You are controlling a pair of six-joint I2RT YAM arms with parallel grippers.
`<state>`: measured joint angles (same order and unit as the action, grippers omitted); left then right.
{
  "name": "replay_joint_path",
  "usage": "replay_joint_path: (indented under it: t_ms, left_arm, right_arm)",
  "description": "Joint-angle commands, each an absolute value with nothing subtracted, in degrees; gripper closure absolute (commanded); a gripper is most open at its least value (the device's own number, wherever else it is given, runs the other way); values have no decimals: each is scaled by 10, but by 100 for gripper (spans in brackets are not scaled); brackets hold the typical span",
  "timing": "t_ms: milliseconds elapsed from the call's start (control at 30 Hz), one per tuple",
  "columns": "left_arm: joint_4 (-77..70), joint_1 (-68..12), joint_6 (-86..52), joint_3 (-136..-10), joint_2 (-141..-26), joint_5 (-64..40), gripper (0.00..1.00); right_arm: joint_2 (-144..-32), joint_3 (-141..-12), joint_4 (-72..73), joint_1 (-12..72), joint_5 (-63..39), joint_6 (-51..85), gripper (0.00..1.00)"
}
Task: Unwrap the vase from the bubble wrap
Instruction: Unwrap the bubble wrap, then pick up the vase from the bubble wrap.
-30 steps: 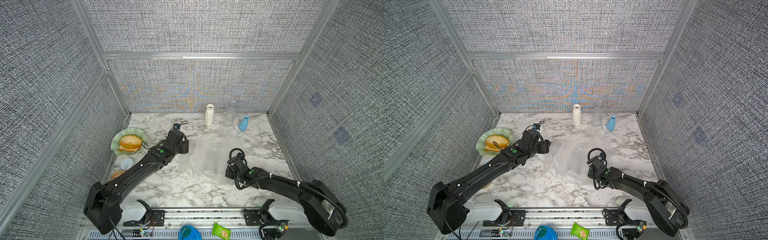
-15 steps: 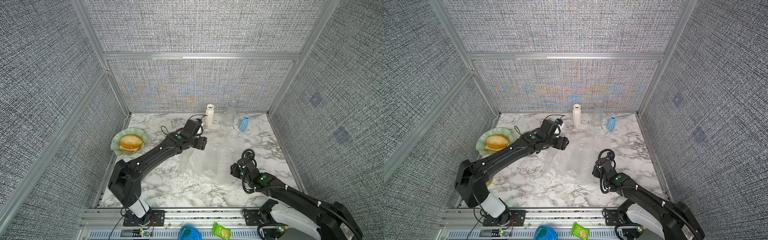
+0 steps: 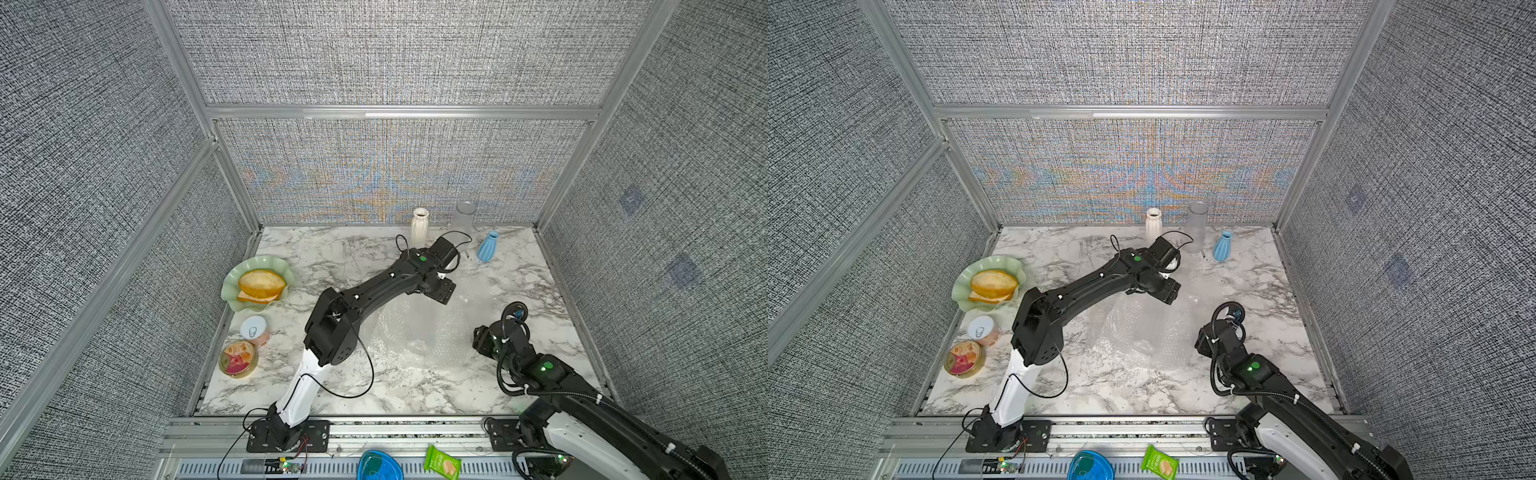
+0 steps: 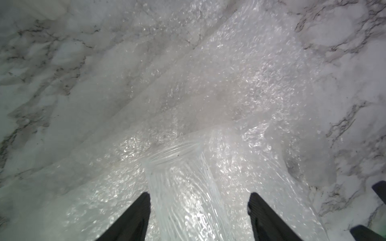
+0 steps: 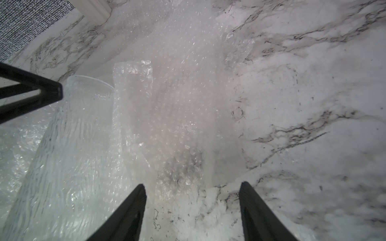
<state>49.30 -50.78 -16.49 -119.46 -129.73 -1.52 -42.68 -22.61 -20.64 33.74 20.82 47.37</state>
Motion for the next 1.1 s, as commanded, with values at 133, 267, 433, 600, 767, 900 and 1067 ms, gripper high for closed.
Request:
replay_joint_path:
  t_ms: [133,267,433,600,767,900,1067]
  left_arm:
    - [515,-506,-193,-1239,-1358,29,24]
    - [530,-506,-205,-1265,-1389,63,24]
    - [514,-506,-202,-1278,-1409,68,23]
    - [516,-506,-199,-1301,-1434,67,24]
    - [522,-506,-195,-1318,-1451,65,30]
    - [522,-505,-193,-1333,-1442,69,44]
    - [512,-505,-188,-1333,-1403,87,49]
  right_arm:
    - [-407,-228,-238,337,219,463,34]
    - [-407,-228,-242,337,216,461,34]
    - [-410,-229,-236,336,208,461,34]
    - [-416,-236,-236,337,205,458,33]
    - [-416,-236,-236,337,203,458,33]
    - [-410,-239,-240,336,205,457,34]
    - [-407,-242,-246,337,209,456,34]
